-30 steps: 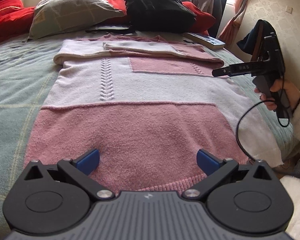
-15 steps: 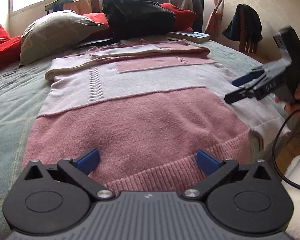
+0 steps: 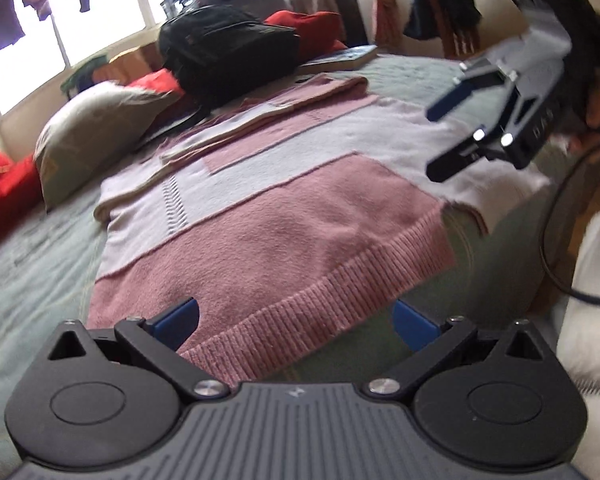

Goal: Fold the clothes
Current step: 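Grasp the pink ribbed hem with the right gripper while the left gripper grasps beside it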

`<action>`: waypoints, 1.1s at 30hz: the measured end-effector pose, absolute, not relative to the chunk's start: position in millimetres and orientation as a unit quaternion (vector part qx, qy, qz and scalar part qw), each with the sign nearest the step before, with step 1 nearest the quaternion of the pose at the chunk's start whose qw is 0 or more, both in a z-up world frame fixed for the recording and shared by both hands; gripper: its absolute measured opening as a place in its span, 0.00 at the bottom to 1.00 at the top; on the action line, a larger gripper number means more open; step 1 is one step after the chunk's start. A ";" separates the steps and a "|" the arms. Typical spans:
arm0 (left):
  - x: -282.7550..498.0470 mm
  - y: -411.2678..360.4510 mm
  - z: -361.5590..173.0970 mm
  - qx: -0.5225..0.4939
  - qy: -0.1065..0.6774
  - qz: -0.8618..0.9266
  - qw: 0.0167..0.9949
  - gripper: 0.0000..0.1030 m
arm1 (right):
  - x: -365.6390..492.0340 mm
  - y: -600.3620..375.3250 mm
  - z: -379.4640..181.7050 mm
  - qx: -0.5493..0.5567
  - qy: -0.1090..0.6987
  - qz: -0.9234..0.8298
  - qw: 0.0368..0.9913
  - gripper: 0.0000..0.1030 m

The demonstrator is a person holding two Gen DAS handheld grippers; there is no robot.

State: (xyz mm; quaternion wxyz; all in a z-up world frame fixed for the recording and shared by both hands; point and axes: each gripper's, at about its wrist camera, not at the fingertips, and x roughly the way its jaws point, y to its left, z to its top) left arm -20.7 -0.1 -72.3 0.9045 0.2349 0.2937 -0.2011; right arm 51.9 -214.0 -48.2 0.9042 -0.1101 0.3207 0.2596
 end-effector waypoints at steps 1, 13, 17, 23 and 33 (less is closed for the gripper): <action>-22.5 -4.3 -75.2 0.252 0.289 -0.195 0.903 0.99 | 48.3 -208.5 -47.5 -0.117 0.317 0.270 0.902 1.00; -11.4 -38.9 -96.7 0.341 0.268 -0.214 0.875 0.99 | 35.3 -165.7 -59.7 -0.209 0.296 0.328 0.872 1.00; -11.6 -45.6 -96.8 0.370 0.245 -0.227 0.867 1.00 | 29.7 -159.5 -65.4 -0.239 0.294 0.330 0.865 1.00; -3.6 -37.9 -82.5 0.339 0.225 -0.212 0.889 1.00 | 20.3 -148.9 -73.0 -0.292 0.279 0.331 0.853 1.00; -3.1 -34.0 -66.5 0.295 0.211 -0.227 0.904 0.99 | 20.8 -128.2 -86.1 -0.378 0.223 0.278 0.854 1.00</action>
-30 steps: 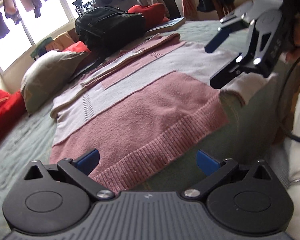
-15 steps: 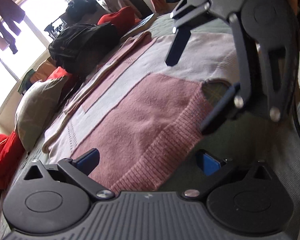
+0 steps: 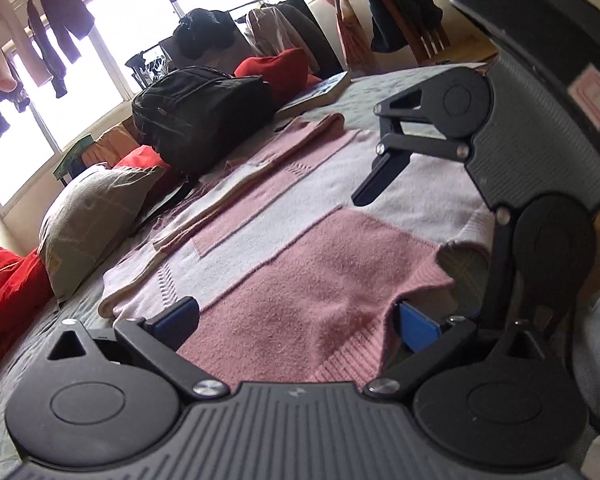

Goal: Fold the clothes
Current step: 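Grasp the pink ribbed hem with the right gripper while the left gripper grasps beside it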

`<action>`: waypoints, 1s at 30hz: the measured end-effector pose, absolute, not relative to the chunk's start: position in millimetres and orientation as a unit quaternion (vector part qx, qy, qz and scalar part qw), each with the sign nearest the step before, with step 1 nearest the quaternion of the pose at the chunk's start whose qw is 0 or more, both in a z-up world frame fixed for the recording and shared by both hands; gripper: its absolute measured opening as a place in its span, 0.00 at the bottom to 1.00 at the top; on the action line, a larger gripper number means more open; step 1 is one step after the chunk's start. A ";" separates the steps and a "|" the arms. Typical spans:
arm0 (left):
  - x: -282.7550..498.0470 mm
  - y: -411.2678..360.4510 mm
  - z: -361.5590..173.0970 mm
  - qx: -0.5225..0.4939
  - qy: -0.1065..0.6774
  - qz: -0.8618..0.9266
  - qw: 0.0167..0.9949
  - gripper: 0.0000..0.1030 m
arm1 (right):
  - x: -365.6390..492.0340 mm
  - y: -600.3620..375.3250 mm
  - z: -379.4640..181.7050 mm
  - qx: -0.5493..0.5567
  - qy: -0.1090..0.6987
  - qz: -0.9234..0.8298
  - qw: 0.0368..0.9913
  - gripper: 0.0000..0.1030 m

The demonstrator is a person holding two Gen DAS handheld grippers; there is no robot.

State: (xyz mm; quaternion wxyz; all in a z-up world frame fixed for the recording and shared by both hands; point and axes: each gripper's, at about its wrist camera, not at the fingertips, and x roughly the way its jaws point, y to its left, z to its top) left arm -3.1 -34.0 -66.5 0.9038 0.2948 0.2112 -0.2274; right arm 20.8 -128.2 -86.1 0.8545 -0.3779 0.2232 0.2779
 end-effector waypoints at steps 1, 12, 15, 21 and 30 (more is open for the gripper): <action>-4.7 -33.2 -67.4 0.297 0.211 -0.230 0.903 0.99 | 18.4 -127.5 -86.0 -0.387 0.212 0.272 0.855 1.00; -9.7 -25.1 -83.8 0.306 0.229 -0.229 0.895 0.99 | 8.3 -124.6 -82.0 -0.433 0.135 0.212 0.866 1.00; -5.2 -26.6 -85.7 0.315 0.225 -0.204 0.899 0.99 | 10.7 -126.2 -78.8 -0.427 0.136 0.212 0.868 1.00; 4.0 -24.4 -80.7 0.316 0.213 -0.157 0.911 0.99 | 9.2 -128.1 -76.7 -0.417 0.145 0.227 0.868 1.00; -3.0 -22.3 -75.0 0.314 0.203 -0.180 0.910 0.99 | 20.1 -116.1 -89.1 -0.429 0.137 0.193 0.872 1.00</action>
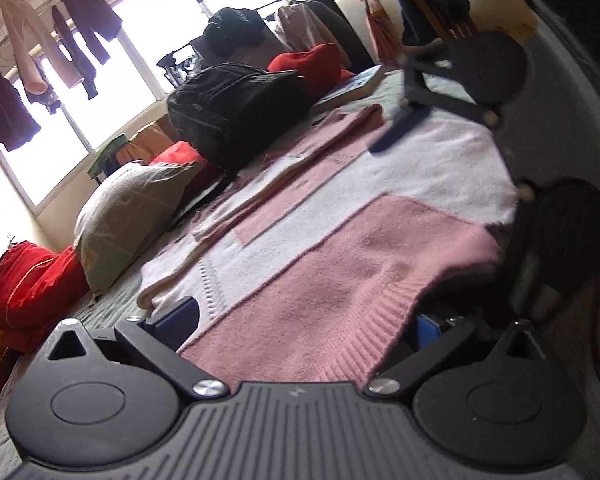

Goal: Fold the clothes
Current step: 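Grasp the pink ribbed hem with the right gripper while the left gripper grasps beside it, then lift the gripped hem with both grippers and carry it toward the collar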

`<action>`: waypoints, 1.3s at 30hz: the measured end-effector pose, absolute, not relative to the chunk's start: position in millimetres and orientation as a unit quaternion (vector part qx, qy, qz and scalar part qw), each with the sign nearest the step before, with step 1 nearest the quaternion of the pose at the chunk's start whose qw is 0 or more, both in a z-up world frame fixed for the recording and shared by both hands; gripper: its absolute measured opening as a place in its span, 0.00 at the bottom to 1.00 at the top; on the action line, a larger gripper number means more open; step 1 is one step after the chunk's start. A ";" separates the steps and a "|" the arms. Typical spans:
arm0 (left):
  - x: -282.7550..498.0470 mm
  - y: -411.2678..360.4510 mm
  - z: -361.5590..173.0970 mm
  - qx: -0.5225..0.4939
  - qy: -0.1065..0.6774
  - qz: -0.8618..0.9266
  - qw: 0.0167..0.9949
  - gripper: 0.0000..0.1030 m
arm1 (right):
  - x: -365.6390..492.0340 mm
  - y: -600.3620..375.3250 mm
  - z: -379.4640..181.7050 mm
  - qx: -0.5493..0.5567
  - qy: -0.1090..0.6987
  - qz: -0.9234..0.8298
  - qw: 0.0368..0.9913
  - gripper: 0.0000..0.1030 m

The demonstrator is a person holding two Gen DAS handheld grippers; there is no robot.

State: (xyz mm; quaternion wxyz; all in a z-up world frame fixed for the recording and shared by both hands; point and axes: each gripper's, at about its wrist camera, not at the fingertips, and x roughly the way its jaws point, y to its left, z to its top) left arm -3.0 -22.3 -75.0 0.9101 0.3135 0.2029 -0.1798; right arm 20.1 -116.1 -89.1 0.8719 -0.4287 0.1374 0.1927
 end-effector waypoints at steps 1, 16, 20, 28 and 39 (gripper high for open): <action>-3.5 -22.0 -78.9 0.315 0.207 -0.185 0.907 0.99 | 22.1 -117.9 -86.1 -0.425 0.133 0.182 0.877 1.00; 13.8 -25.4 -77.7 0.351 0.171 -0.101 0.915 0.99 | 29.4 -127.9 -89.1 -0.377 0.178 0.202 0.886 1.00; 15.2 -21.7 -72.4 0.341 0.170 -0.100 0.919 0.99 | 22.3 -131.5 -92.1 -0.379 0.190 0.185 0.887 1.00; 13.2 -22.4 -75.0 0.346 0.168 -0.104 0.917 0.99 | -1.3 -160.4 -93.0 -0.376 0.223 0.178 0.882 1.00; 13.9 -17.7 -74.2 0.337 0.170 -0.106 0.920 0.99 | -7.8 -186.1 -105.4 -0.427 0.279 0.188 0.840 1.00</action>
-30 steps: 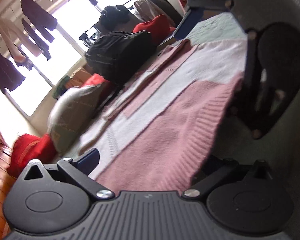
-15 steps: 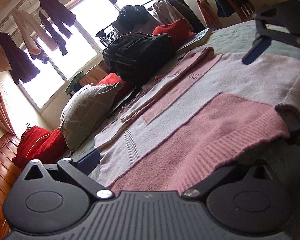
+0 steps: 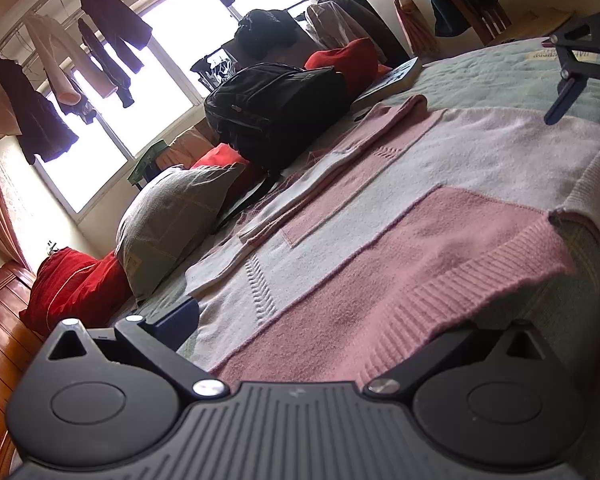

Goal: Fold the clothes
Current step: 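Lift the gripped hem with both grippers and carry it toward the collar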

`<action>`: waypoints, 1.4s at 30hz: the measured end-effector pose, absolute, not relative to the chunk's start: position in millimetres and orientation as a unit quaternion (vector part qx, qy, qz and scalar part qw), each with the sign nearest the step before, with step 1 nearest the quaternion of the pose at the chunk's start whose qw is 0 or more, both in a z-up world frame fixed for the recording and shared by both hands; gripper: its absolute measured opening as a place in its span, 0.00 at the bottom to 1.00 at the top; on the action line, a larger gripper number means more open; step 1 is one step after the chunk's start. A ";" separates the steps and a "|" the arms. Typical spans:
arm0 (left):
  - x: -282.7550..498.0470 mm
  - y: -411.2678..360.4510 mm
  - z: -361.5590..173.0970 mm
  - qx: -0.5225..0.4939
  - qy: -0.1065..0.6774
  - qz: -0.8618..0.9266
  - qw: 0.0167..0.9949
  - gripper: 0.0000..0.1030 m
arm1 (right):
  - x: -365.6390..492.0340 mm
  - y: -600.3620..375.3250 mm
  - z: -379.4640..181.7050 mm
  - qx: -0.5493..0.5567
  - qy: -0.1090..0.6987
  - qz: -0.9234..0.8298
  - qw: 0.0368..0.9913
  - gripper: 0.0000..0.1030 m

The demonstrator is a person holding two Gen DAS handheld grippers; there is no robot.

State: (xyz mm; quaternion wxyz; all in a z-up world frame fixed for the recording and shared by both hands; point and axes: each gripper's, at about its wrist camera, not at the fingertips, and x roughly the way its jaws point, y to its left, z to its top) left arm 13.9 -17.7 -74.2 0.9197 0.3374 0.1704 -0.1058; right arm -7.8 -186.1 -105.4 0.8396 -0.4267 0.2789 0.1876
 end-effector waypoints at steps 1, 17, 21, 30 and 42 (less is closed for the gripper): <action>13.6 -17.5 -74.4 0.337 0.171 -0.106 0.920 0.99 | -8.2 -187.4 -103.2 -0.425 0.276 0.183 0.843 1.00; 11.1 -14.5 -77.3 0.339 0.180 -0.108 0.917 0.99 | 1.9 -219.1 -95.0 -0.455 0.230 0.079 0.856 1.00; 11.6 -21.6 -80.3 0.347 0.181 -0.117 0.913 0.99 | 9.3 -201.8 -101.0 -0.461 0.212 0.093 0.857 1.00; 12.8 -32.4 -92.4 0.362 0.187 -0.129 0.904 0.99 | 21.5 -176.2 -100.3 -0.445 0.196 0.101 0.868 1.00; 12.9 11.4 -102.6 0.393 0.191 -0.053 0.898 1.00 | 25.2 -187.3 -99.5 -0.428 0.208 0.086 0.875 1.00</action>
